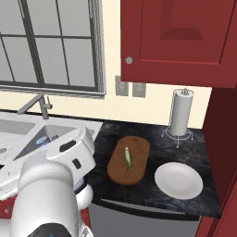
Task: Pick the fish from the plate and place it on the cutting board. Then pick the condiment bottle from the cabinet and place it next to the cutting board.
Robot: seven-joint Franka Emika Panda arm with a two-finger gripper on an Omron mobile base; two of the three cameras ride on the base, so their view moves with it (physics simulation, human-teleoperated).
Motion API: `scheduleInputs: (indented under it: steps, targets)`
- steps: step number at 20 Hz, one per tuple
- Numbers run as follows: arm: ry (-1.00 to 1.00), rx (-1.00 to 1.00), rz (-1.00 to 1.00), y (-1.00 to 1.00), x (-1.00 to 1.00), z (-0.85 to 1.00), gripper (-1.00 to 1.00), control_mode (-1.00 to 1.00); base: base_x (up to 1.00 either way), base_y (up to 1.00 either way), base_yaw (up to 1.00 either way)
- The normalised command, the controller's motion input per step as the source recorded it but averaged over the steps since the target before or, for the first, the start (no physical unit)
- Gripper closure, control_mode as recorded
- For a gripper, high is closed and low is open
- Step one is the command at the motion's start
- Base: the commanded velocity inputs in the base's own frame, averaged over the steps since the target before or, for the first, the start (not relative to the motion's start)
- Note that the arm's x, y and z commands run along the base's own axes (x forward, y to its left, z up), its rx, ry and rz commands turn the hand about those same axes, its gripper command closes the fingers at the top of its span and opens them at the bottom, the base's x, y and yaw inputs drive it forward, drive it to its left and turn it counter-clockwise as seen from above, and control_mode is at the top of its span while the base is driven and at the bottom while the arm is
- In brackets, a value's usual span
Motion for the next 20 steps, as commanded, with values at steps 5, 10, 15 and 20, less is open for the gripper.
scheduleInputs:
  steps: [5, 10, 15, 20]
  targets:
    - [-0.13, 0.07, 0.06, 0.05, 0.1, -0.41, 1.0, -1.0, 0.0, 0.0, 0.0]
    - [-0.08, 0.1, 0.05, 0.11, 0.14, -0.43, 1.0, -1.0, 0.0, 0.0, 0.0]
    - [-0.06, 0.13, 0.01, 0.11, 0.08, -0.42, 1.0, -1.0, 0.0, 0.0, 0.0]
    - [-0.12, 0.17, 0.0, 0.01, 0.0, -0.24, 1.0, -1.0, 0.0, 0.0, 0.0]
